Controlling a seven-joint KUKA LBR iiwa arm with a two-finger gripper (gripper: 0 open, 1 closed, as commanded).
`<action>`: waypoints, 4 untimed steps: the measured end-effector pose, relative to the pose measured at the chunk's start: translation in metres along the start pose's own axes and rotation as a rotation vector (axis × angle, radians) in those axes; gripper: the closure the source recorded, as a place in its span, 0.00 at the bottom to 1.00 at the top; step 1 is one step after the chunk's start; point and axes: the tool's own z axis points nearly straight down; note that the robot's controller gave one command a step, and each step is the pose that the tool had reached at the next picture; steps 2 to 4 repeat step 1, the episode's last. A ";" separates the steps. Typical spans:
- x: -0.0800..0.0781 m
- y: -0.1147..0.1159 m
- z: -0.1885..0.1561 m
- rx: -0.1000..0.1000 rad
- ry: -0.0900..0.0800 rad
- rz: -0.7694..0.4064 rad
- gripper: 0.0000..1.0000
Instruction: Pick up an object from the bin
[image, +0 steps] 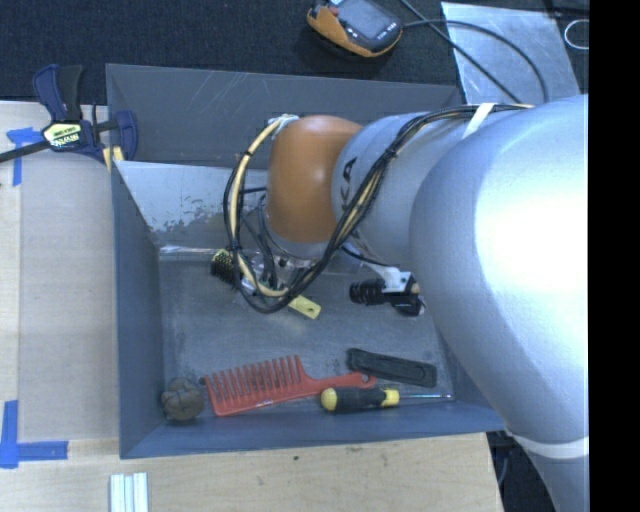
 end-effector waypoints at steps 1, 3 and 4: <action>0.000 0.000 -0.005 -0.001 0.000 0.000 1.00; 0.000 0.000 -0.005 -0.001 0.000 0.000 1.00; 0.000 0.000 -0.005 -0.001 0.000 0.000 1.00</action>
Offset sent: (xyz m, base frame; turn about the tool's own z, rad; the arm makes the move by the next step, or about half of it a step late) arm 0.0000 -0.0002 0.0545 0.0000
